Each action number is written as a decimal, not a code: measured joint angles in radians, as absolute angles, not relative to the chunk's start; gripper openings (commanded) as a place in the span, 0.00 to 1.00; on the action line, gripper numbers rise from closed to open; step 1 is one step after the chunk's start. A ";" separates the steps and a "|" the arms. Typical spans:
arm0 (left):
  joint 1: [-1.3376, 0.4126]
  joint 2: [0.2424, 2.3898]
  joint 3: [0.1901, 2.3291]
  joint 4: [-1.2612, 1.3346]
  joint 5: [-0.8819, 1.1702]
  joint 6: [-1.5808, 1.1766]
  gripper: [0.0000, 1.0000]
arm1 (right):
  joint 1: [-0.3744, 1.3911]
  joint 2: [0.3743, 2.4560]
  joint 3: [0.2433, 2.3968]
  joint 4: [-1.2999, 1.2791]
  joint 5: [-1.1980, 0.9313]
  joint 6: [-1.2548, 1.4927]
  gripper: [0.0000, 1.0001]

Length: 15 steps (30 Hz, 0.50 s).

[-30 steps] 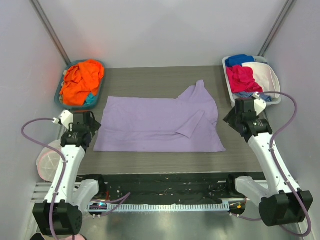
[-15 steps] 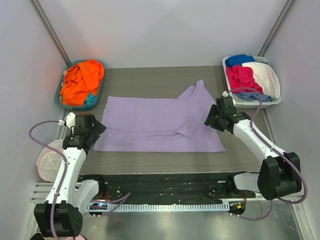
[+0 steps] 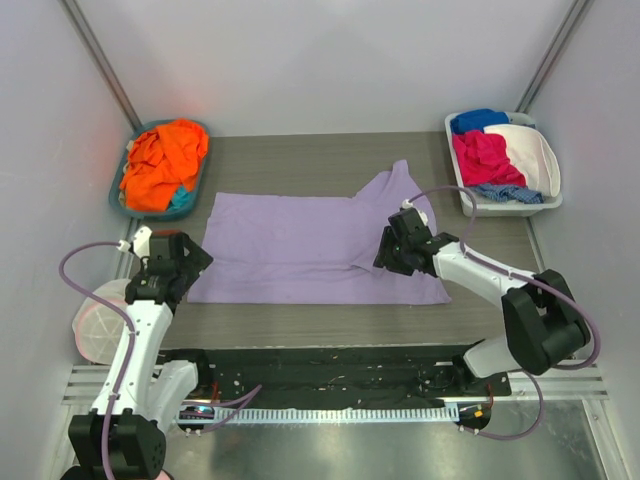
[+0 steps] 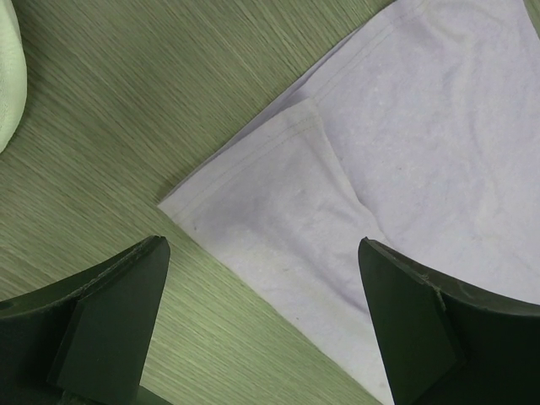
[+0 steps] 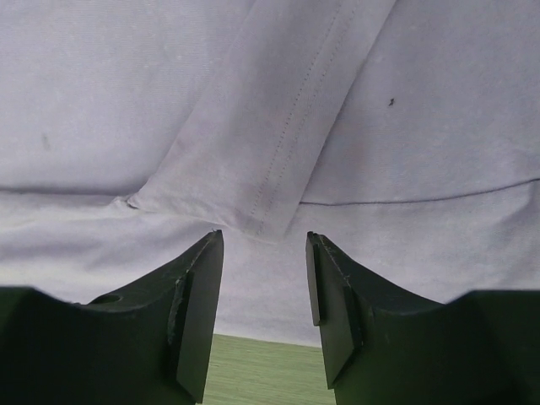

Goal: Fold and stack the t-shirts
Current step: Fold the tshirt

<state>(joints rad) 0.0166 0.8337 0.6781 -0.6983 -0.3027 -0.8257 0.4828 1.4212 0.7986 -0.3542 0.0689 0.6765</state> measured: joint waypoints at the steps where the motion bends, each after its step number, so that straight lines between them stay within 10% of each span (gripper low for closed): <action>1: 0.016 0.834 0.678 -0.699 -0.303 -0.825 1.00 | 0.483 1.425 0.794 -0.347 0.069 0.682 0.51; 15: 0.017 0.834 0.673 -0.698 -0.303 -0.803 1.00 | 0.490 1.496 0.767 -0.261 0.068 0.712 0.47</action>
<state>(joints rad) 0.0166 0.8337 0.6731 -0.6983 -0.3027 -0.8028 0.4900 1.4960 0.7666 -0.2607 0.0685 0.7116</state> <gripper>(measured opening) 0.996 0.470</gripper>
